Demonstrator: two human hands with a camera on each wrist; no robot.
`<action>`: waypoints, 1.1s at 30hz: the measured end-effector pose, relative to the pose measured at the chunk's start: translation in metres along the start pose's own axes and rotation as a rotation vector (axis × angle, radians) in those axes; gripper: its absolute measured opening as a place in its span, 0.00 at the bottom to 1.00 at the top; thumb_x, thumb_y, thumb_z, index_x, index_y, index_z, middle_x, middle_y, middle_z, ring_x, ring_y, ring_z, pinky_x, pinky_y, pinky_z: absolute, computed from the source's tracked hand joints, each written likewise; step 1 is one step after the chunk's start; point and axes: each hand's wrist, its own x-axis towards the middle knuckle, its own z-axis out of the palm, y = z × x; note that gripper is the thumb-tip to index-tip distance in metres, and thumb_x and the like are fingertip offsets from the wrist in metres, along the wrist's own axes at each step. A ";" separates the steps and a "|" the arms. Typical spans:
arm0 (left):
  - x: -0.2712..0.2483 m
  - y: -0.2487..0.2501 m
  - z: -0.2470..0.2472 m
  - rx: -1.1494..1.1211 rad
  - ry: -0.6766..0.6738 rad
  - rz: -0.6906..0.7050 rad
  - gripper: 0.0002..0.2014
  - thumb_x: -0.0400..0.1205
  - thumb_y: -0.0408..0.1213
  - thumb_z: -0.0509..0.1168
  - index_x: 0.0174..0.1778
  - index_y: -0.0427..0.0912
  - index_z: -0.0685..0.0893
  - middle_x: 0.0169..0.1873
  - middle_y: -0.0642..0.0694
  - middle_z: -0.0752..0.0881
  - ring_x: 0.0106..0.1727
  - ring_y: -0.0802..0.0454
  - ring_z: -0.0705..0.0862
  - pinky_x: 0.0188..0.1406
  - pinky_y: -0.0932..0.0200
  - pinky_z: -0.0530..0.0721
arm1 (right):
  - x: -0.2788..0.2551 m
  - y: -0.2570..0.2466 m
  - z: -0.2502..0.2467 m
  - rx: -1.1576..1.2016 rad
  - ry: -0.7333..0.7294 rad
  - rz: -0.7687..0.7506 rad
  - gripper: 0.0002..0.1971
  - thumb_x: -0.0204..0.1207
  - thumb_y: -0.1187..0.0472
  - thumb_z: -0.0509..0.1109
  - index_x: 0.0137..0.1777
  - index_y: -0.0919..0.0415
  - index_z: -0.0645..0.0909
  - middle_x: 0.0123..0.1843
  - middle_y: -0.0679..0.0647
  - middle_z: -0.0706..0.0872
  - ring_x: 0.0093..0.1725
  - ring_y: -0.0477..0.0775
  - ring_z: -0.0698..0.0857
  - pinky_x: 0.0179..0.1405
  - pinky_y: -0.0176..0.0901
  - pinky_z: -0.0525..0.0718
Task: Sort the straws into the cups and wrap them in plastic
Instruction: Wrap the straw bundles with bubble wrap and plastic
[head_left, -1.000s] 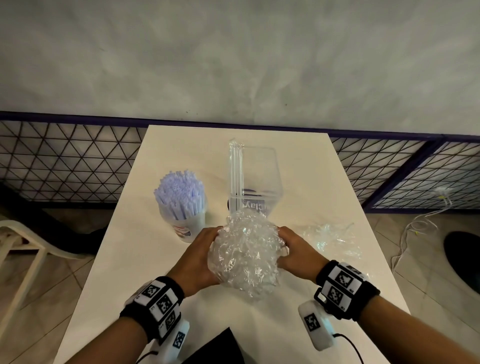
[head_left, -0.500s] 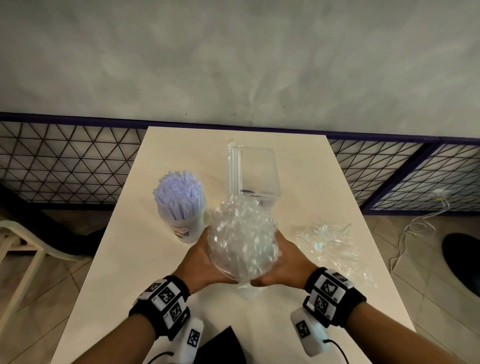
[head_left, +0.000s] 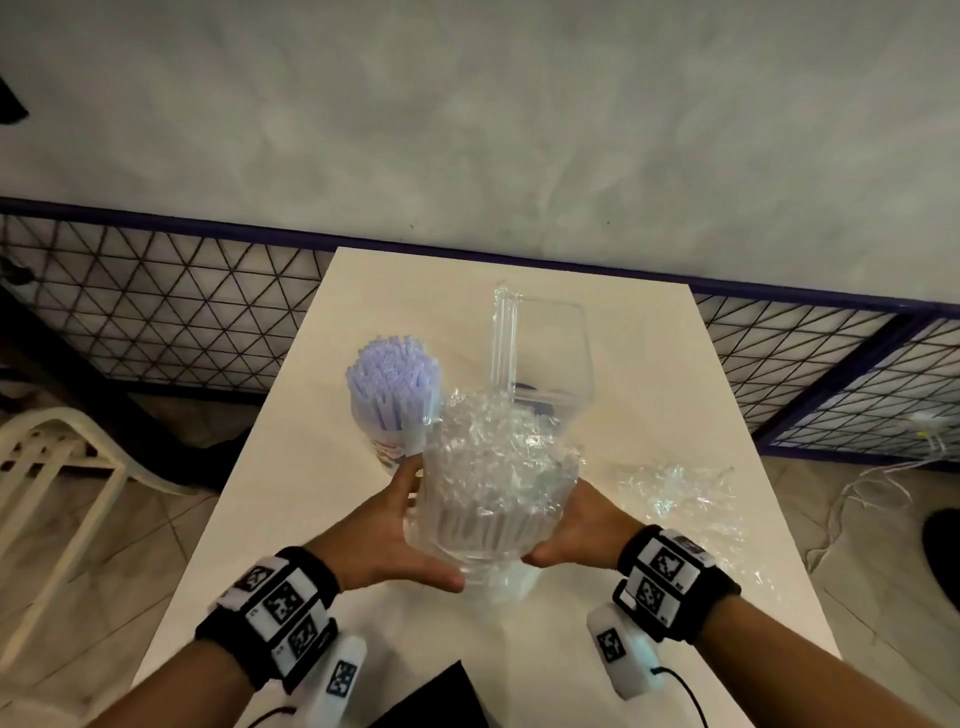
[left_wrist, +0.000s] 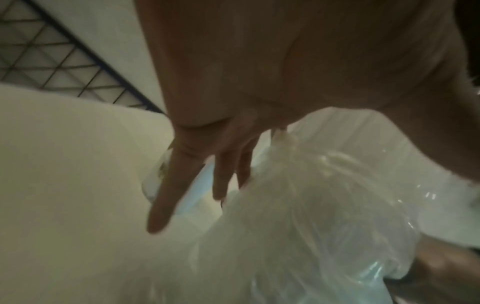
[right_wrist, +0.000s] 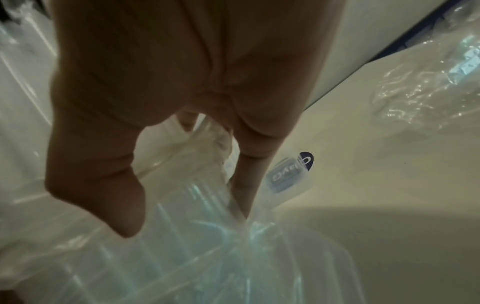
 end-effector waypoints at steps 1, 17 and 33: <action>-0.002 0.000 0.000 0.066 0.033 0.025 0.59 0.53 0.54 0.88 0.66 0.88 0.51 0.72 0.68 0.71 0.75 0.68 0.72 0.76 0.59 0.75 | 0.001 0.000 0.002 -0.017 -0.008 0.002 0.28 0.58 0.61 0.84 0.59 0.51 0.80 0.46 0.36 0.89 0.49 0.39 0.88 0.52 0.40 0.87; -0.006 -0.035 0.017 -0.178 0.352 0.017 0.51 0.57 0.40 0.88 0.75 0.46 0.71 0.62 0.49 0.87 0.65 0.53 0.86 0.71 0.44 0.82 | 0.011 -0.031 0.007 -0.089 -0.076 -0.186 0.62 0.52 0.51 0.90 0.81 0.39 0.52 0.75 0.30 0.59 0.76 0.35 0.65 0.73 0.32 0.69; 0.004 -0.047 0.018 -0.103 0.453 0.025 0.47 0.56 0.48 0.87 0.71 0.44 0.75 0.61 0.51 0.87 0.64 0.54 0.86 0.70 0.45 0.81 | -0.006 -0.046 0.028 -0.170 0.416 -0.262 0.20 0.60 0.51 0.78 0.52 0.53 0.82 0.35 0.41 0.76 0.35 0.47 0.77 0.35 0.31 0.77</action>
